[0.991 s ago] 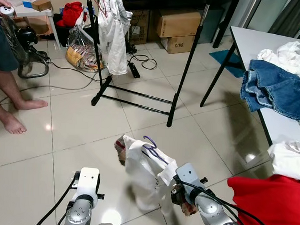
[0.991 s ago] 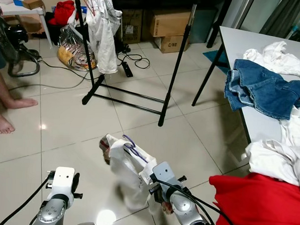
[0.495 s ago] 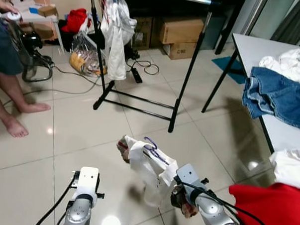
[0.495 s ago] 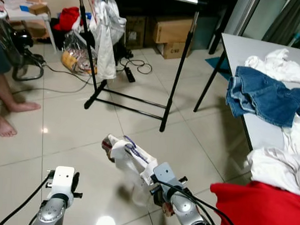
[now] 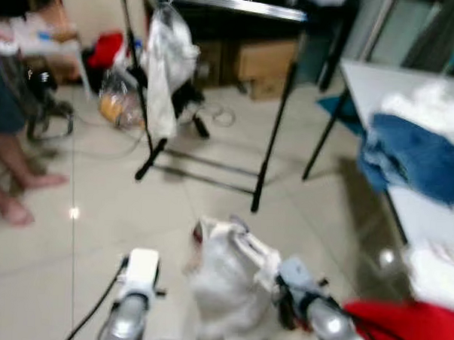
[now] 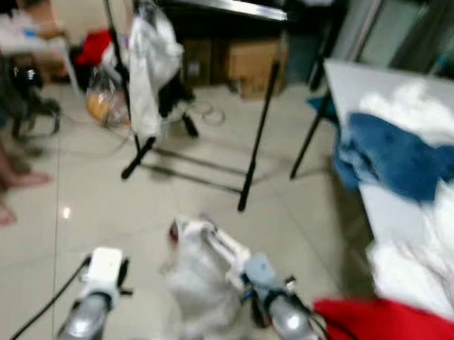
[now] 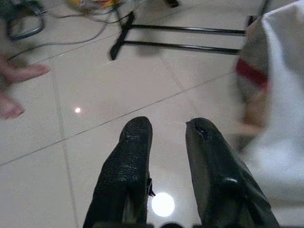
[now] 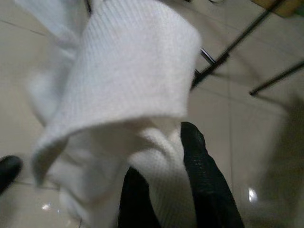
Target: Hang hanger
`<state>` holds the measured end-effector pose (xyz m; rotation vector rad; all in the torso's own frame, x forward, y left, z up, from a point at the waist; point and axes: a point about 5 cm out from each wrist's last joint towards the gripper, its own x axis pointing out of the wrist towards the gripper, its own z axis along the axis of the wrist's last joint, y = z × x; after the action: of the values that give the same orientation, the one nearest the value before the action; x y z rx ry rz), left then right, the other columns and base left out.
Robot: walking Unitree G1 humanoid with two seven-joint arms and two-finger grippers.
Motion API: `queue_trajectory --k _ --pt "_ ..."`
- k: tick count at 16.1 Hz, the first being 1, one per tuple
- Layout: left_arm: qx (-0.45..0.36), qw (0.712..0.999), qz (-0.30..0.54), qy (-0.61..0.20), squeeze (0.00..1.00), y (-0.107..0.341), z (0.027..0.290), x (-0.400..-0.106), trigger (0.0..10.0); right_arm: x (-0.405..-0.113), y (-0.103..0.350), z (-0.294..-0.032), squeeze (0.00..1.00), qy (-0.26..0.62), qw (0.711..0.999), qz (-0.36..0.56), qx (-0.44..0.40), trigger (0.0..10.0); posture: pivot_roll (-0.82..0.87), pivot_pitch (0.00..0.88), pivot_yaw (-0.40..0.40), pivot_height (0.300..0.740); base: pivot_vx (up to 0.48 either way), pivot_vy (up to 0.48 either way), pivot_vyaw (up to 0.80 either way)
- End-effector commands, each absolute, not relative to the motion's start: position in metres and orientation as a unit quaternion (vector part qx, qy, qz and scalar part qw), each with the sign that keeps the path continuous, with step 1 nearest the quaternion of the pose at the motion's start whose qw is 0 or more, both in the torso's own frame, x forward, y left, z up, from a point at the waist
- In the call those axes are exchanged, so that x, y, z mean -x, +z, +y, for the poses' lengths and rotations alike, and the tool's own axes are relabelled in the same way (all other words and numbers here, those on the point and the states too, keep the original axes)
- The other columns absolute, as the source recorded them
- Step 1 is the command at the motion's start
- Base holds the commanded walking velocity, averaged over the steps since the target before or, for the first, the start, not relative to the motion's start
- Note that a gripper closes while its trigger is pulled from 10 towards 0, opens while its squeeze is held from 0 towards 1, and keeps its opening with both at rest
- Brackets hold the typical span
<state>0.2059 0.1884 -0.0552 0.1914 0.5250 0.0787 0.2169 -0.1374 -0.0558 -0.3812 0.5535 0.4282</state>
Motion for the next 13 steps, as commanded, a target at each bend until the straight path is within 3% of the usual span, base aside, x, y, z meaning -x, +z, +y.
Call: queue_trajectory --k 1,13 --pt "-0.097 0.959 0.262 0.042 0.0 -0.0552 0.191 -0.206 10.0 -0.2294 -0.0463 -0.1298 0.0 0.212 0.929 0.24 0.183 10.0 0.17 0.001 -0.041 0.74 0.42 0.0 0.0" --pt "-0.1 0.96 0.259 0.042 0.0 -0.0541 0.1918 -0.2075 10.0 -0.2306 -0.0455 -0.13 0.0 0.213 0.929 0.238 0.187 10.0 0.17 0.0 -0.038 0.74 0.421 0.0 0.0"
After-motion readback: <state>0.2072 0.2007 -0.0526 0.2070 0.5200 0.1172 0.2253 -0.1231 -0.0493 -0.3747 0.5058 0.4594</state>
